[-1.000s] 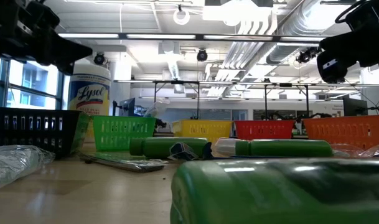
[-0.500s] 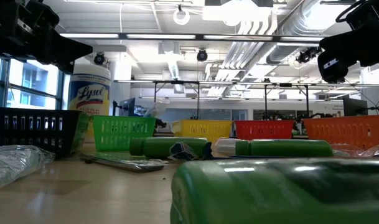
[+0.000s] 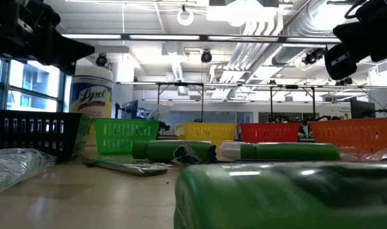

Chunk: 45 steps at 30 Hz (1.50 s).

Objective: Pick & Place Travel size toiletries
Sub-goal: Put the black hairbrush into the orange bin

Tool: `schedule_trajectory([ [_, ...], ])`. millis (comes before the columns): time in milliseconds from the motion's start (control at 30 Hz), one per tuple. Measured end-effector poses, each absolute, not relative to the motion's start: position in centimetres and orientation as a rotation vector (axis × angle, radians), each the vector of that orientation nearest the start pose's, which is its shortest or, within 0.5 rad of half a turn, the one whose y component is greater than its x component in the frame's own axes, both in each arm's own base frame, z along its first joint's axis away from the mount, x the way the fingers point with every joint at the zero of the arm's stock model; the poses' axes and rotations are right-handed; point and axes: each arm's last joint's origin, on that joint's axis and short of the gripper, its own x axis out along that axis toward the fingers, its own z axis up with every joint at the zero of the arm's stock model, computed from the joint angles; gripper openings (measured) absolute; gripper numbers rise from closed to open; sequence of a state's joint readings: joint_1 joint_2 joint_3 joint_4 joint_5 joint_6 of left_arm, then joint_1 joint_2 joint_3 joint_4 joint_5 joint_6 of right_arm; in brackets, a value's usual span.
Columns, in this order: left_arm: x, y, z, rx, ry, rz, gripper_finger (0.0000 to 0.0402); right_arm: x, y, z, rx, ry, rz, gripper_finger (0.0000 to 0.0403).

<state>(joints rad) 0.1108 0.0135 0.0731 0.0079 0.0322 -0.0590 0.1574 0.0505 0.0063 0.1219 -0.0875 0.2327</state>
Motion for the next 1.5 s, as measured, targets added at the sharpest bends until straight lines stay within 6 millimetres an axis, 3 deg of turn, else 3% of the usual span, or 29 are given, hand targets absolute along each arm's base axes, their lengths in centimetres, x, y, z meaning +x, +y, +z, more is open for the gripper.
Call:
schedule_trajectory([
  [300, 9.3, 0.7, 19.0, -0.053, -0.088, 0.008, 0.0, 9.9, 1.5, 17.4, 0.248, -0.061, 0.157, 0.0004],
  [800, 10.0, -0.2, 19.9, -0.068, -0.153, -0.137, 0.0, 9.9, 1.6, 16.5, 0.225, 0.023, 0.159, 0.0004],
  [1133, 11.1, -1.0, 19.9, -0.034, -0.146, -0.125, 0.0, 9.9, 1.6, 16.4, 0.214, 0.039, 0.16, 0.0004],
  [1367, 12.4, -1.3, 20.8, -0.13, -0.036, -0.132, 0.0, 9.9, 1.6, 16.3, 0.214, 0.044, 0.161, 0.0004],
  [1500, 14.1, -3.2, 21.3, -0.111, 0.028, -0.25, 0.0, 9.9, 1.6, 16.3, 0.211, 0.049, 0.16, 0.0004],
])
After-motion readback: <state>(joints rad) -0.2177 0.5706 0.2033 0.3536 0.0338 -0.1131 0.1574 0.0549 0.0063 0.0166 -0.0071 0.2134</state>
